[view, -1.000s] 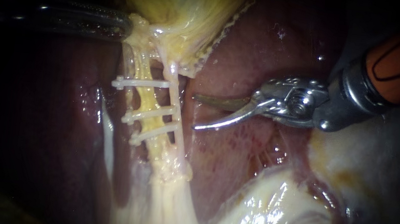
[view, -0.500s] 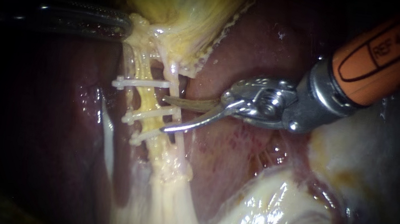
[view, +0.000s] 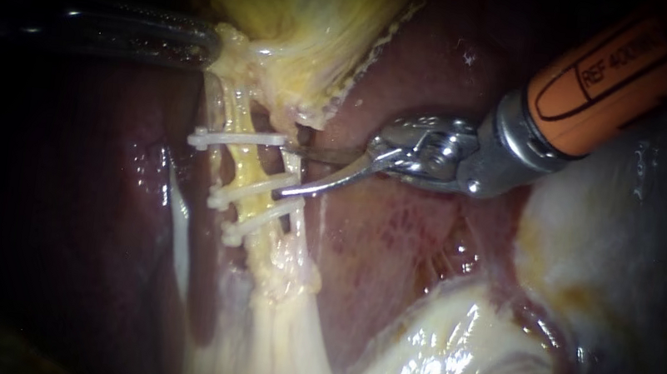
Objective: Go to the cutting position left tube
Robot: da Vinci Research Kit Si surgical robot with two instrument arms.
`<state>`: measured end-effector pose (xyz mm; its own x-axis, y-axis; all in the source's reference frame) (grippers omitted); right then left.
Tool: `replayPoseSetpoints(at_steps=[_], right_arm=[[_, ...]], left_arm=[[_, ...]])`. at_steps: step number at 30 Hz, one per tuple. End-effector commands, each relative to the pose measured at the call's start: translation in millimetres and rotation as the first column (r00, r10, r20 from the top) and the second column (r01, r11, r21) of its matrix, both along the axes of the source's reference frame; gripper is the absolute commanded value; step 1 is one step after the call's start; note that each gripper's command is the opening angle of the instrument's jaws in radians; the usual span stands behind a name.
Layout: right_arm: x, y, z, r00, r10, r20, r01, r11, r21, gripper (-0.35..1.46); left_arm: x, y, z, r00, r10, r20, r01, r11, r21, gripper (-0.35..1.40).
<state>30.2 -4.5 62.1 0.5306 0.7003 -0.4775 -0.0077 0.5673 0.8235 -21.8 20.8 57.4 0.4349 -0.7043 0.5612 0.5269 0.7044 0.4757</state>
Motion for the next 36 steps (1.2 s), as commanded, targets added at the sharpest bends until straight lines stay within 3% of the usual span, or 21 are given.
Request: replayPoseSetpoints(at_steps=[1, 5, 11, 17, 24, 31, 36], right_arm=[[0.3, 0.0, 0.1, 1.0000, -0.004, -0.006, 0.004, 1.000, 0.005, 1.24], [1.5, -0.3, -0.2, 0.9993, -0.003, -0.036, 0.003, 1.000, 0.027, 1.24], [3.3, -0.7, -0.7, 0.9949, -0.029, -0.097, 0.036, 0.997, 0.073, 1.24], [4.8, -1.4, -1.7, 0.9878, -0.012, -0.155, 0.028, 0.994, 0.102, 1.24], [6.9, -1.9, -2.2, 0.9705, 0.045, -0.237, -0.014, 0.991, 0.132, 1.24], [9.0, -3.0, -1.1, 0.9684, 0.102, -0.228, -0.077, 0.990, 0.115, 1.29], [9.8, -3.5, -0.6, 0.9611, 0.134, -0.242, -0.108, 0.987, 0.117, 1.34]], left_arm=[[0.0, 0.0, 0.0, 1.0000, 0.000, 0.000, 0.000, 1.000, 0.000, -0.35], [0.0, 0.0, 0.0, 1.0000, 0.000, 0.000, 0.000, 1.000, 0.000, -0.35], [-0.1, 0.0, 0.1, 1.0000, 0.000, 0.000, 0.000, 1.000, -0.001, -0.35], [-0.1, -0.1, 0.1, 1.0000, 0.000, 0.000, 0.000, 1.000, -0.001, -0.35], [-0.1, -0.1, 0.1, 1.0000, 0.000, 0.000, 0.000, 1.000, -0.001, -0.35], [-0.2, -0.1, 0.2, 1.0000, -0.001, -0.001, 0.001, 1.000, -0.001, -0.35], [-0.2, -0.1, 0.2, 1.0000, -0.001, -0.001, 0.001, 1.000, -0.001, -0.35]])
